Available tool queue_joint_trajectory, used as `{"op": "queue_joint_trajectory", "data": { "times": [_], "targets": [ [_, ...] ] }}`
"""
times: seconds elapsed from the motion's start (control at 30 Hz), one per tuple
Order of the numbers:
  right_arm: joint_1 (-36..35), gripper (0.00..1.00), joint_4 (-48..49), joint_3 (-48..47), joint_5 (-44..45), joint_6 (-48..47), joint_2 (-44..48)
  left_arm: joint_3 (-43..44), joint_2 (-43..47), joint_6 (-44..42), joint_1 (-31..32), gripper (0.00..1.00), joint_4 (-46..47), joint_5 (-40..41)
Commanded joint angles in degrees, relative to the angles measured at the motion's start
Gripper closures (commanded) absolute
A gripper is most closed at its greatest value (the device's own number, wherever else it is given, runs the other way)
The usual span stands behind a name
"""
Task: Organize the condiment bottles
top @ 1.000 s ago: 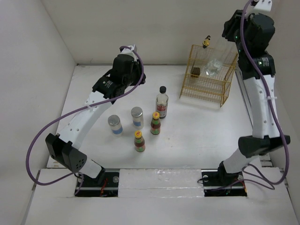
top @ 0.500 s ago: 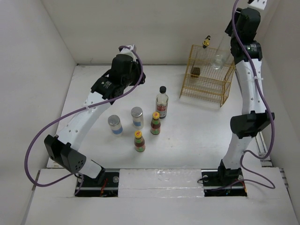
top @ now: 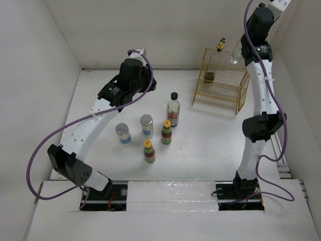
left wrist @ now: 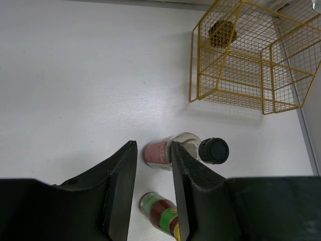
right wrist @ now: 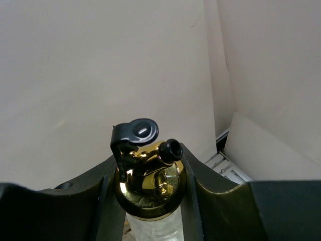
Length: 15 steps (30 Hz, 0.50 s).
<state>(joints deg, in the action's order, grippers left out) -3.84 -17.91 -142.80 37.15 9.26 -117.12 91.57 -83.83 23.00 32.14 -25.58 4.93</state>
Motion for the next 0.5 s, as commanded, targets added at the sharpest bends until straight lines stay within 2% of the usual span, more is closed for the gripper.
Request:
{"op": "queue_joint_trajectory", "data": {
  "times": [0.0,0.17,0.47],
  "targets": [
    [-0.65,1.00,12.46,-4.76,3.45,1.29,-0.47,-0.34,1.39,0.29,-0.06,0.70,0.89,-0.36],
    [-1.17,1.00,12.46,-5.91,3.98,1.82,-1.80,-0.34,1.39,-0.24,-0.06,0.70,0.36,0.17],
    [-2.23,1.00,13.78,-1.61,5.04,2.87,-3.64,0.71,0.34,-0.76,-0.06,0.70,-0.17,2.01]
  ]
}}
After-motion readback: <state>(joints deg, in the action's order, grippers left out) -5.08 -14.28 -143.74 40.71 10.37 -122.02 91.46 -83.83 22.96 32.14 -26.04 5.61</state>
